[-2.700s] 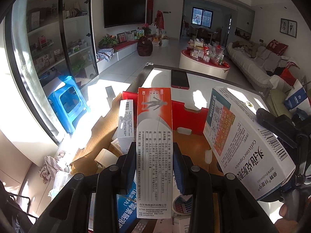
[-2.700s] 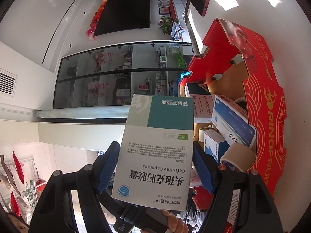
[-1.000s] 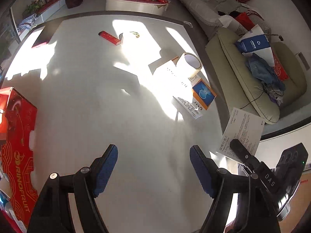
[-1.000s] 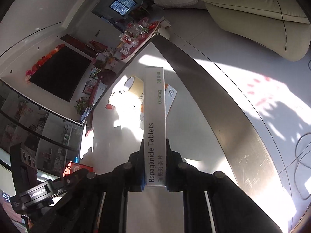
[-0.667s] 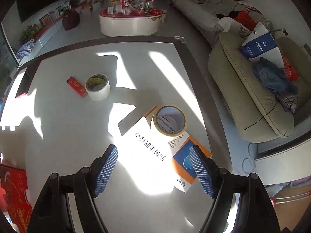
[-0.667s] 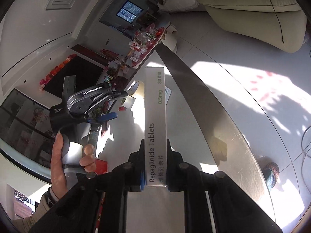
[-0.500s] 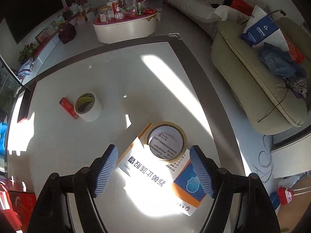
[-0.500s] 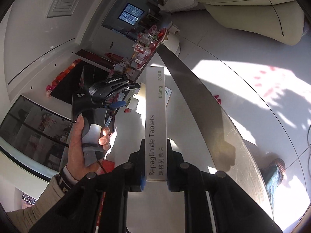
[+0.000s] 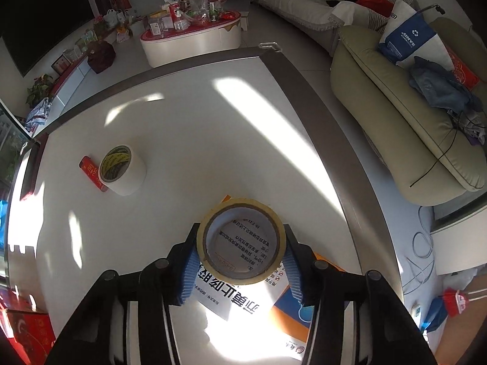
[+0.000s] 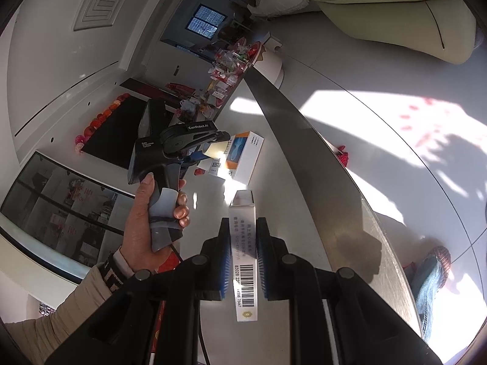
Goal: Organize objects
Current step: 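Grasp the Repaglinide box with the right tool while the left tool grasps the tape roll, then carry the tape roll and Repaglinide box over the tray with both tools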
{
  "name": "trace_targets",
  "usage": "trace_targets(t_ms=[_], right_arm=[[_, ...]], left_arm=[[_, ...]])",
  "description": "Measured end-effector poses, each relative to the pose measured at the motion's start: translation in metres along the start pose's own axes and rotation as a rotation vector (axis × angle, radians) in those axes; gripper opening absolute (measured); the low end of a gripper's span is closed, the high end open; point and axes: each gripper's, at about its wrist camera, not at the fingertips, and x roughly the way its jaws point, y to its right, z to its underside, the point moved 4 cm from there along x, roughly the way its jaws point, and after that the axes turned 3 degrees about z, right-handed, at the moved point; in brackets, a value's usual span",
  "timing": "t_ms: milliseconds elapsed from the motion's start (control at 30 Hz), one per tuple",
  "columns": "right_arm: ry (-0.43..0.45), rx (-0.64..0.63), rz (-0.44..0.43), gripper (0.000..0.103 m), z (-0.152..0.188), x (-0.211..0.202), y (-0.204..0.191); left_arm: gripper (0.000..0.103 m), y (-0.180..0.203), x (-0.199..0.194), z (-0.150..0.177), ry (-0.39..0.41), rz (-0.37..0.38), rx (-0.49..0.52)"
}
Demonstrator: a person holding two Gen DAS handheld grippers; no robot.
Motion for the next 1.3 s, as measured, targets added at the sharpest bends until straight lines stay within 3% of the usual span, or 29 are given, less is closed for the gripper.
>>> trace_targets(t_ms=[167, 300, 500, 700, 1000, 1167, 1300], right_arm=[[-0.032, 0.022, -0.034, 0.016, 0.008, 0.011, -0.002], [-0.05, 0.103, -0.135, 0.016, 0.015, 0.015, 0.0], [-0.09, 0.279, -0.379, 0.016, 0.032, 0.02, -0.003], [-0.168, 0.394, -0.521, 0.016, 0.064, 0.039, -0.024], [-0.357, 0.429, -0.572, 0.016, 0.128, 0.079, -0.087], [-0.426, 0.416, -0.546, 0.016, 0.154, 0.093, -0.111], [-0.444, 0.394, -0.512, 0.016, 0.169, 0.094, -0.119]], left_arm=[[0.053, -0.014, -0.026, 0.009, 0.032, 0.042, -0.026], [0.053, -0.03, -0.064, 0.029, 0.063, 0.087, -0.028], [0.053, -0.066, -0.124, 0.096, 0.095, 0.118, -0.042], [0.053, -0.116, -0.182, 0.175, 0.145, 0.122, -0.1], [0.053, -0.202, -0.258, 0.248, 0.282, 0.092, -0.186], [0.053, -0.243, -0.28, 0.277, 0.346, 0.032, -0.236], [0.053, -0.265, -0.286, 0.294, 0.37, 0.028, -0.271]])
